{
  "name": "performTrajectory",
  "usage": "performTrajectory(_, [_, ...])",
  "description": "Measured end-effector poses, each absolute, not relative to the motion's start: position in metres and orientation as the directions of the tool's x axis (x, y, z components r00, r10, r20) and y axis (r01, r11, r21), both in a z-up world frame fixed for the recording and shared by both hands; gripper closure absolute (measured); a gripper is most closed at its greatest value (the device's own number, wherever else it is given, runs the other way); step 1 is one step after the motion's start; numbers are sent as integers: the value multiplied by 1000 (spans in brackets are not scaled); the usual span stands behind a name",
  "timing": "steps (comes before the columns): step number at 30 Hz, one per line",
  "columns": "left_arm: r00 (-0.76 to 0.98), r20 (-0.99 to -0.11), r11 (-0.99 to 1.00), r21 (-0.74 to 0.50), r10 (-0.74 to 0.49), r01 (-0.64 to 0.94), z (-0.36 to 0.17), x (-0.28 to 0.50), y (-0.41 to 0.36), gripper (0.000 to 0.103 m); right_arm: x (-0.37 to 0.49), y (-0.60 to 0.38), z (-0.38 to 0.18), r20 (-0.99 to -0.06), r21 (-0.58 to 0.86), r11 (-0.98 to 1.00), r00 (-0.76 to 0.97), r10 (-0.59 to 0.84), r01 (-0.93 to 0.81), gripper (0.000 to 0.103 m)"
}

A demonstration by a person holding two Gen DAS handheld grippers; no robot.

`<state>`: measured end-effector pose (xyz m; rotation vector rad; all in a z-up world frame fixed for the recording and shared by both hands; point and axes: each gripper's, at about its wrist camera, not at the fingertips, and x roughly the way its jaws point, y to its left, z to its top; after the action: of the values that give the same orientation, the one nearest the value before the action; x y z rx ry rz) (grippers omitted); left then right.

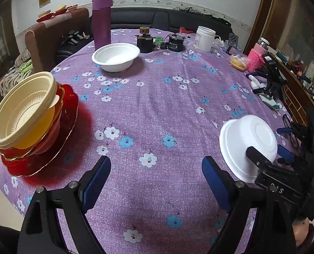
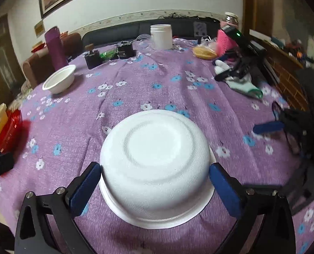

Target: Organize plates and bowls

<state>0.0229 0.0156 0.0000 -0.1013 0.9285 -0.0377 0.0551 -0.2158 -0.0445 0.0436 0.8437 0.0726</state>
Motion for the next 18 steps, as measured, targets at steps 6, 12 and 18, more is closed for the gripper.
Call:
performTrajectory(6, [581,-808,991,-129,-94,-19,-7,24,23,16,59,-226,-40,-739,148,988,658,145,-52,8])
performTrajectory(12, [556,-813,967,-247,-174,-59,-15,27,44,16,74,-255,-27,-677,488,871,611,410,-43,72])
performTrajectory(18, [575,-803,968,-240,-159,-68,-12,26,53,16,78,-247,-29,-672,457,889,651,353,-10,14])
